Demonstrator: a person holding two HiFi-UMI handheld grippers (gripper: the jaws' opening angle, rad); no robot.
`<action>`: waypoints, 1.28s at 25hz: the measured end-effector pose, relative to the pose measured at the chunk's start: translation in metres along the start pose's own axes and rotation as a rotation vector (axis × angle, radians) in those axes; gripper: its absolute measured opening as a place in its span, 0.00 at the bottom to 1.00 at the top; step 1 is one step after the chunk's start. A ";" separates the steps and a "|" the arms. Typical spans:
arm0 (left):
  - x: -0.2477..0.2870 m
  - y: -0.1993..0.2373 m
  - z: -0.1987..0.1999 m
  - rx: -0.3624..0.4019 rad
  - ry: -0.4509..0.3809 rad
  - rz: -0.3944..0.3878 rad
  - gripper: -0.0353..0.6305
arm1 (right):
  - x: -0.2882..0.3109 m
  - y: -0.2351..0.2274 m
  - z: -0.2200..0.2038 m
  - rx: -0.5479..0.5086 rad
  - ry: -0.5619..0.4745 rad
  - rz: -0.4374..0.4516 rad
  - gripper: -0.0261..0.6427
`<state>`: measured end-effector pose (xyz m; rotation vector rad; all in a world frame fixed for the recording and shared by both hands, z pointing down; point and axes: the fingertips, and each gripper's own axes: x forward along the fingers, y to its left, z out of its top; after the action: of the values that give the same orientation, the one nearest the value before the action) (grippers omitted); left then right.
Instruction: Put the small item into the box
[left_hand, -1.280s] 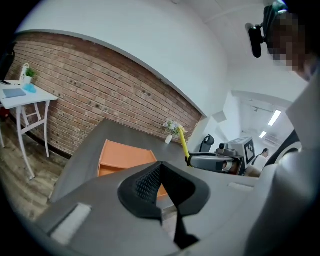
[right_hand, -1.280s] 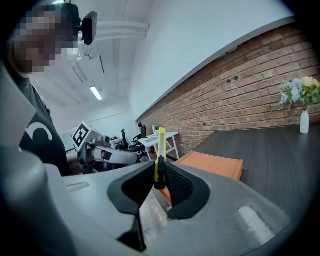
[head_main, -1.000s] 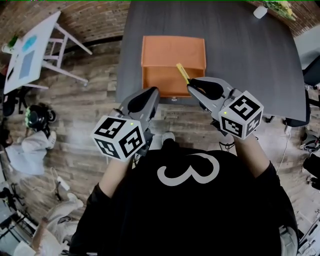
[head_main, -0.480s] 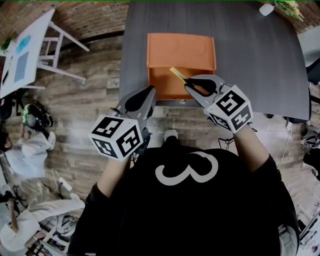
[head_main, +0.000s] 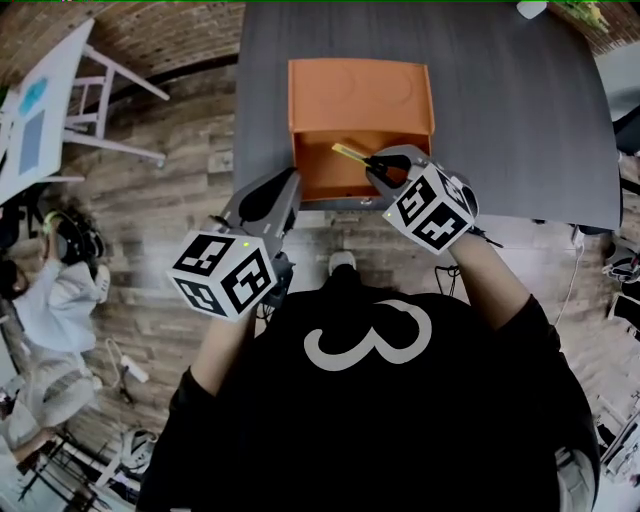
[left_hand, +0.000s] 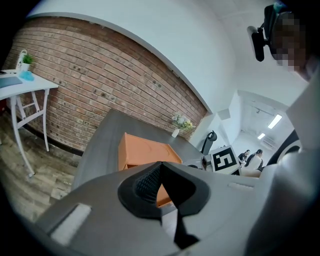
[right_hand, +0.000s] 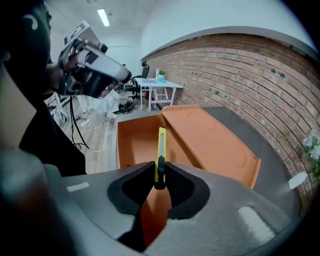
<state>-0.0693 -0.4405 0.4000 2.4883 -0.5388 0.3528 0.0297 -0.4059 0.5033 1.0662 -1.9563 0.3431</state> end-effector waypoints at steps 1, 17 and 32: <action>0.000 0.001 -0.001 -0.002 0.002 0.001 0.07 | 0.004 0.000 -0.004 -0.013 0.029 -0.005 0.14; -0.006 0.007 -0.015 -0.023 0.008 0.032 0.07 | 0.037 -0.002 -0.022 -0.081 0.199 0.013 0.14; -0.025 -0.006 -0.020 -0.023 -0.013 0.085 0.07 | 0.038 -0.006 -0.020 -0.114 0.198 0.010 0.20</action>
<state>-0.0915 -0.4172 0.4045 2.4518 -0.6519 0.3618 0.0355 -0.4189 0.5444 0.9138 -1.7830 0.3256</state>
